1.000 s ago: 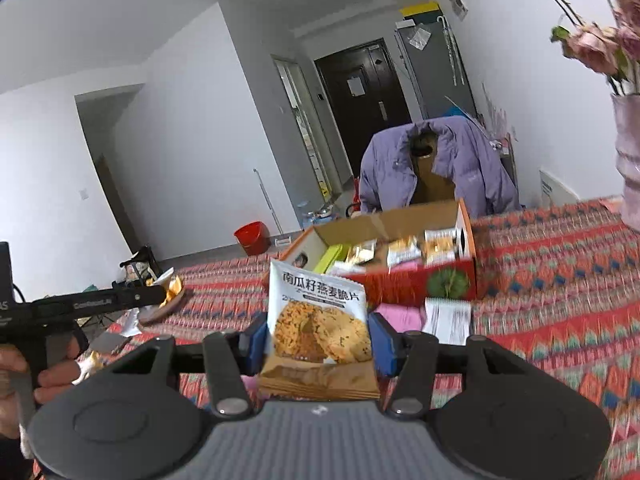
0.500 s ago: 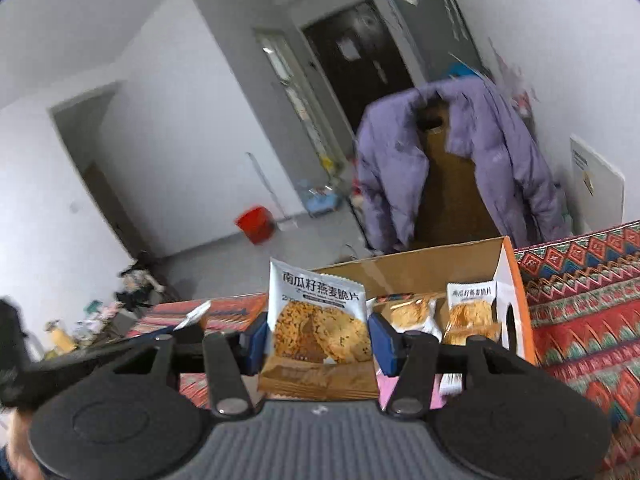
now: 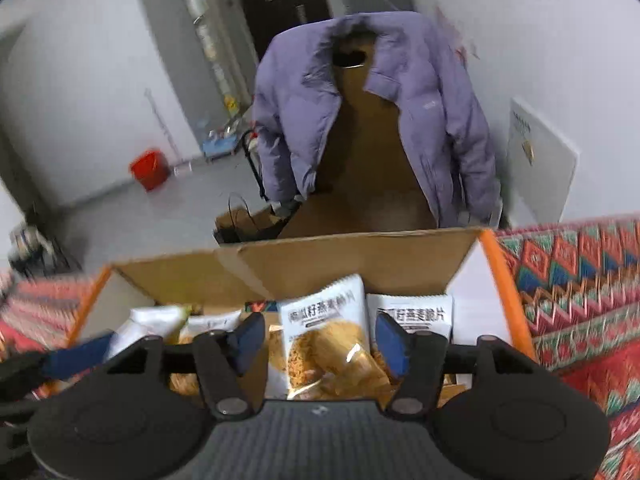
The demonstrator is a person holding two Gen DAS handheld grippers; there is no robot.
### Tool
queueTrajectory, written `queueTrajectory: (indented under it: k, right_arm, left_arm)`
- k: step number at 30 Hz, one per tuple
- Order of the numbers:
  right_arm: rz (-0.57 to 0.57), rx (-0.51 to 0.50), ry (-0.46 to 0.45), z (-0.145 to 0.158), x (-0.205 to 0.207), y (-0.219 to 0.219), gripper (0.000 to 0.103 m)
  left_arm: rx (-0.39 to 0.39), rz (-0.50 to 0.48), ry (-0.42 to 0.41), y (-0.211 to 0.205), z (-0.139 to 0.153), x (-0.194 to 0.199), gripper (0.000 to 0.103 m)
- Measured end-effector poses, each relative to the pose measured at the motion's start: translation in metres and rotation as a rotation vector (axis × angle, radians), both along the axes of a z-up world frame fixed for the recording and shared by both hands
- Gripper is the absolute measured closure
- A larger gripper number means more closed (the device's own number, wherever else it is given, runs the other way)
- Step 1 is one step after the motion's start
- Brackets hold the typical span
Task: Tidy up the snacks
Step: 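Lift both packets and carry them over the open box with both tools, then open both tools to drop the packets into the box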
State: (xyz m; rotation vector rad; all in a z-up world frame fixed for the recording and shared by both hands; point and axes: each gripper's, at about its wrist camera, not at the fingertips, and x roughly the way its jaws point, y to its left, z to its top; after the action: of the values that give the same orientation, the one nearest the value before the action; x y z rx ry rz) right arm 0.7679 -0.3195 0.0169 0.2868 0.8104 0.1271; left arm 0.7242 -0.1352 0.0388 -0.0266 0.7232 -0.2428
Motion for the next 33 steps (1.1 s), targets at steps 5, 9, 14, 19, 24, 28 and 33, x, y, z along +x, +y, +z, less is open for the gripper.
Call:
queueTrajectory:
  k: [5, 9, 14, 19, 24, 28, 33]
  right_arm:
    - [-0.005, -0.013, -0.05, 0.018, -0.023, -0.026, 0.034]
    - [0.019, -0.026, -0.076, 0.037, -0.05, -0.041, 0.031]
    - [0.057, -0.063, -0.104, 0.061, -0.102, -0.051, 0.024]
    - [0.092, -0.171, -0.154, 0.075, -0.174, -0.045, 0.022]
    - [0.12, -0.212, -0.221, 0.092, -0.242, -0.036, 0.021]
    - [0.14, -0.239, -0.286, 0.105, -0.294, -0.027, 0.017]
    - [0.158, -0.238, -0.346, 0.11, -0.364, -0.021, 0.015]
  left_arm:
    - [-0.016, -0.014, -0.021, 0.004, 0.005, -0.007, 0.042]
    - [0.028, -0.025, -0.074, 0.021, 0.022, -0.031, 0.035]
    - [0.104, -0.01, -0.111, 0.047, 0.042, -0.078, 0.035]
    - [0.126, 0.013, -0.138, 0.075, 0.065, -0.143, 0.03]
    - [0.121, 0.036, -0.172, 0.093, 0.085, -0.21, 0.029]
    - [0.093, 0.042, -0.188, 0.1, 0.094, -0.267, 0.027]
    - [0.062, 0.064, -0.212, 0.107, 0.089, -0.34, 0.024]
